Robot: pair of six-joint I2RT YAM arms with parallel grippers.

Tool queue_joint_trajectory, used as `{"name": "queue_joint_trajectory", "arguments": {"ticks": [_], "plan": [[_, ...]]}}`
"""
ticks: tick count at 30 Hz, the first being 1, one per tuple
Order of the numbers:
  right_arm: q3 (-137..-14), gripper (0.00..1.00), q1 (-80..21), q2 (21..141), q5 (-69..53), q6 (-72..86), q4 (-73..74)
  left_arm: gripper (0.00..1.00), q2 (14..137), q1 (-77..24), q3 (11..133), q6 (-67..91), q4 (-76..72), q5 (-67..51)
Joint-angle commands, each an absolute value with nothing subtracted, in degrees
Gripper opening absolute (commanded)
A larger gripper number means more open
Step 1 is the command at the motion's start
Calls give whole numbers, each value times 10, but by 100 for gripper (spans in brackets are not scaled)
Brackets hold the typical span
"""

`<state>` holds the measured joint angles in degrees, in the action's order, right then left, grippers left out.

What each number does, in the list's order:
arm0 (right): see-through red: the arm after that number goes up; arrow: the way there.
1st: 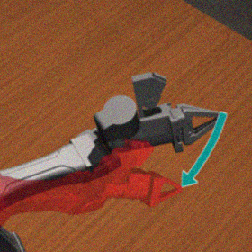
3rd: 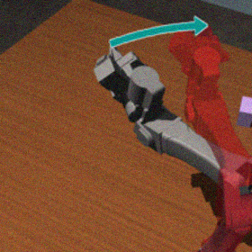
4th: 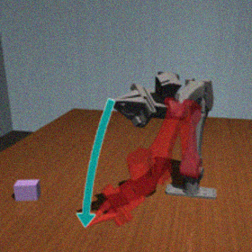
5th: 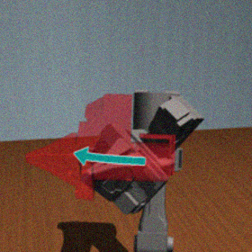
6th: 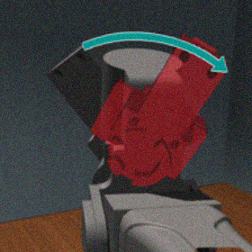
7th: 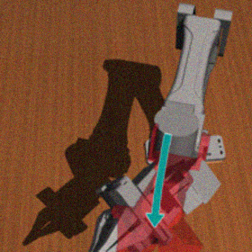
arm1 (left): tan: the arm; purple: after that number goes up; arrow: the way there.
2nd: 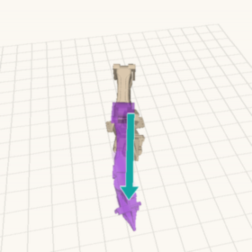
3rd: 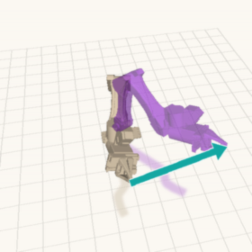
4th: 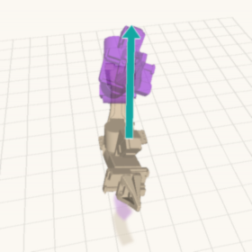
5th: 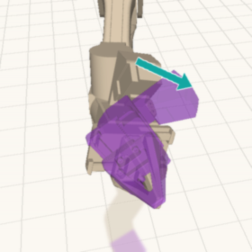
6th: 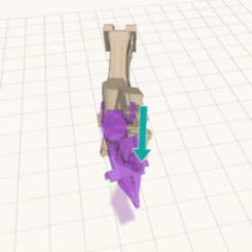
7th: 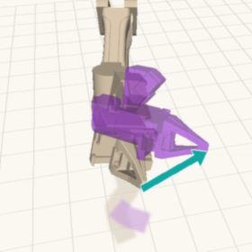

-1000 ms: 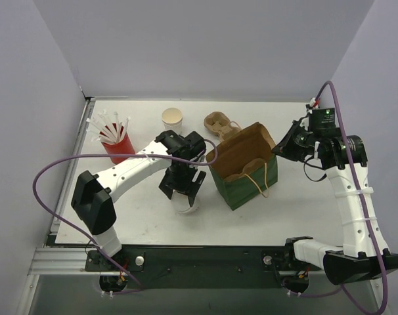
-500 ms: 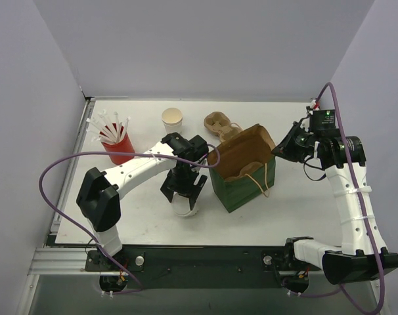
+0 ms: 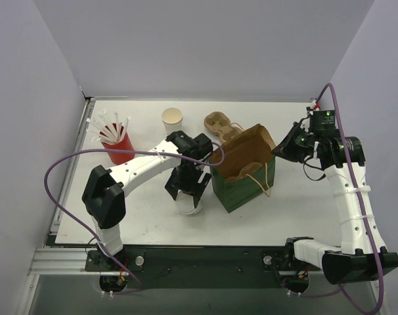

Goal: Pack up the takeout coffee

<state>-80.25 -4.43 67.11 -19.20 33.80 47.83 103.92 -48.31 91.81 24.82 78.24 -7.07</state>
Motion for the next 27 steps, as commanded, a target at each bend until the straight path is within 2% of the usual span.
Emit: {"name": "queue_joint_trajectory", "arguments": {"ticks": [1,7,27], "plan": [[-801,0,-39,661,-204,337,470,42,1044,-489,950,250,902,-66],[-802,0,-36,660,-203,334,471,44,1045,-489,952,252,902,-60],[-802,0,-15,646,-199,332,470,62,1052,-489,969,256,902,-49]]}}
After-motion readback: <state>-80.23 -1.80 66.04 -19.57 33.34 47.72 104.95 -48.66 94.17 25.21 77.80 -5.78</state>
